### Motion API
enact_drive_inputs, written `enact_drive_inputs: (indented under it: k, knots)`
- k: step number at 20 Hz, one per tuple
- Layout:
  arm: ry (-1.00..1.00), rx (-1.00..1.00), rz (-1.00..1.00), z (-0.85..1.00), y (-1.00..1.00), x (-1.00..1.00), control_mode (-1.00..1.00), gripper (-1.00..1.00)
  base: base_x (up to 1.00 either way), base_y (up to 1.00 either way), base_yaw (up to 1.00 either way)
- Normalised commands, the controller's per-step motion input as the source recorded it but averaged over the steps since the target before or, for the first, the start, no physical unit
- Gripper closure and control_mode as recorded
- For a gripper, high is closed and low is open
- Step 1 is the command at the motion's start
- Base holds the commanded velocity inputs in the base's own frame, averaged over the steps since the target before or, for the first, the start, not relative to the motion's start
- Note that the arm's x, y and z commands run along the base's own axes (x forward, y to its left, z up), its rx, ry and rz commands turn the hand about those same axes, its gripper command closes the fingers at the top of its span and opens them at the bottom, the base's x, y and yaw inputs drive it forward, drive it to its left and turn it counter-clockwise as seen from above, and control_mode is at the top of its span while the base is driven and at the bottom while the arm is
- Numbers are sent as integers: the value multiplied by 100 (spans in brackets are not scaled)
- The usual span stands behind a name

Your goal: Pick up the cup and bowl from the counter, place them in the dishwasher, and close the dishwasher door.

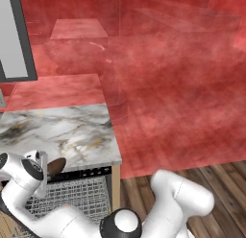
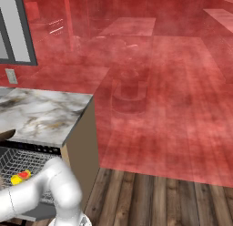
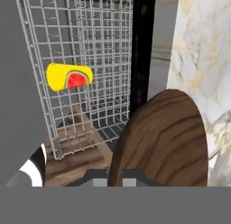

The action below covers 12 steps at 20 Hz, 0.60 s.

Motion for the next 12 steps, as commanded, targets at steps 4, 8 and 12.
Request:
enact_drive_inputs:
  k: [4, 8, 12]
  knots:
    - [0, 5, 14, -17, -1, -53, -100, 100, 0, 0, 0]
    - [0, 4, 14, -1, 0, -65, -100, 100, 0, 0, 0]
    - [0, 6, 15, -2, 0, -59, -100, 100, 0, 0, 0]
